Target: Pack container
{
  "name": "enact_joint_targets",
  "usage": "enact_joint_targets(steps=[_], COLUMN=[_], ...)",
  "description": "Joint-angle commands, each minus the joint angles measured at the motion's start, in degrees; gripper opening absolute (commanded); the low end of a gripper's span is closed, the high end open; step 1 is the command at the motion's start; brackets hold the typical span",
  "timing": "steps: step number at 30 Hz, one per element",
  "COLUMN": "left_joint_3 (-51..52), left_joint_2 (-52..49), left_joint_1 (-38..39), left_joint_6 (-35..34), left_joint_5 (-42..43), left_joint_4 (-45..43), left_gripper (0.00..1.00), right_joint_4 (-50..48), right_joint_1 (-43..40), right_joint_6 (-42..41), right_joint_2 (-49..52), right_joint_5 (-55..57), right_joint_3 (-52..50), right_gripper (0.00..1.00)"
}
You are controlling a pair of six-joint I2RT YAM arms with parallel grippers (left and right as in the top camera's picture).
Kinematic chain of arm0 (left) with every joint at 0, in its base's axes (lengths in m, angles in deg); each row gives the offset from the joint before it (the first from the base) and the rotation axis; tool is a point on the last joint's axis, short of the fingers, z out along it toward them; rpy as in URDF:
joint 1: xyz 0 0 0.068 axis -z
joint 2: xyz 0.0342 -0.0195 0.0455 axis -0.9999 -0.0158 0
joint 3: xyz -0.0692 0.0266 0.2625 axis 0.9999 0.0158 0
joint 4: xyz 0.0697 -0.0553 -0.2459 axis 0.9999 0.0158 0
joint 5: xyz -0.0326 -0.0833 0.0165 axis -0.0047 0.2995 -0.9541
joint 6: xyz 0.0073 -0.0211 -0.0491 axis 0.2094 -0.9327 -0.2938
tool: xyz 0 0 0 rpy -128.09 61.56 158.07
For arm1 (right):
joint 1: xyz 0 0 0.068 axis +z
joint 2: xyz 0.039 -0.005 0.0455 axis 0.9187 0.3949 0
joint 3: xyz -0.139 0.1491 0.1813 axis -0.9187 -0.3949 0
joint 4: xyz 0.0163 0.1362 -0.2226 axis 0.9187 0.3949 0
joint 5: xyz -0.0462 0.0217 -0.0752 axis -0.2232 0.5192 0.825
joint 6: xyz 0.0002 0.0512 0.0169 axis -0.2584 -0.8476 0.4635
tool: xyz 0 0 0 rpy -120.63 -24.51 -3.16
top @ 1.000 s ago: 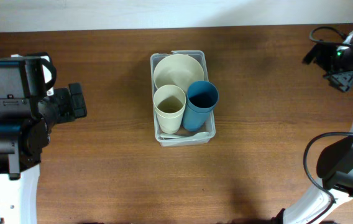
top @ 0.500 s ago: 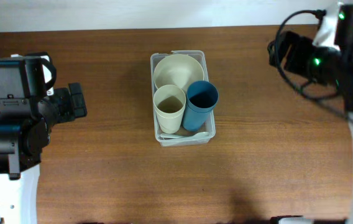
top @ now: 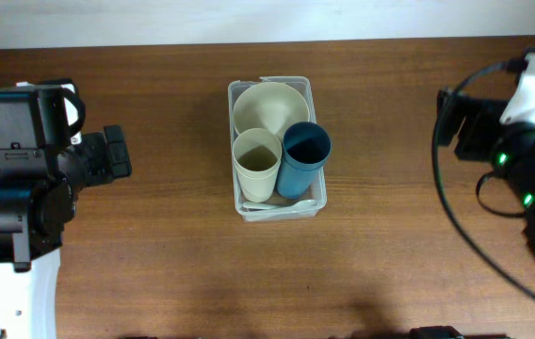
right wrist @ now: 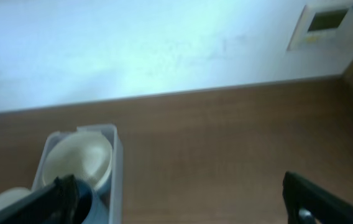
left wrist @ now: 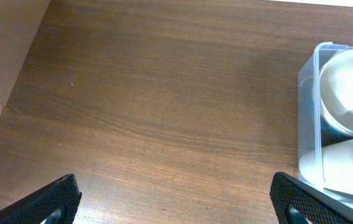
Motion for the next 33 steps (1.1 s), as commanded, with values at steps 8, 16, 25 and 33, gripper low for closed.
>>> enact_joint_targets(steps=[8, 16, 25, 33], left_joint_3=[0.07, 0.07, 0.07, 0.07], left_joint_2=[0.17, 0.17, 0.17, 0.17], left_joint_1=[-0.28, -0.28, -0.31, -0.28], left_joint_6=[-0.72, -0.74, -0.72, -0.72], left_joint_5=[-0.22, -0.22, -0.22, -0.22], left_joint_4=[-0.11, -0.11, -0.11, -0.11], left_gripper=[0.99, 1.00, 1.00, 1.00], right_joint_4=[-18.53, -23.21, -23.63, -23.63], right_joint_1=[-4.24, -4.68, -4.70, -4.70], right_joint_6=[3.04, 2.99, 2.80, 2.82], right_joint_2=[-21.81, -37.83, -55.04, -63.30], right_joint_5=[1.11, 0.33, -1.75, -1.95], right_joint_3=[-36.24, -57.09, -72.04, -78.38], right_gripper=[0.99, 0.99, 0.99, 0.99])
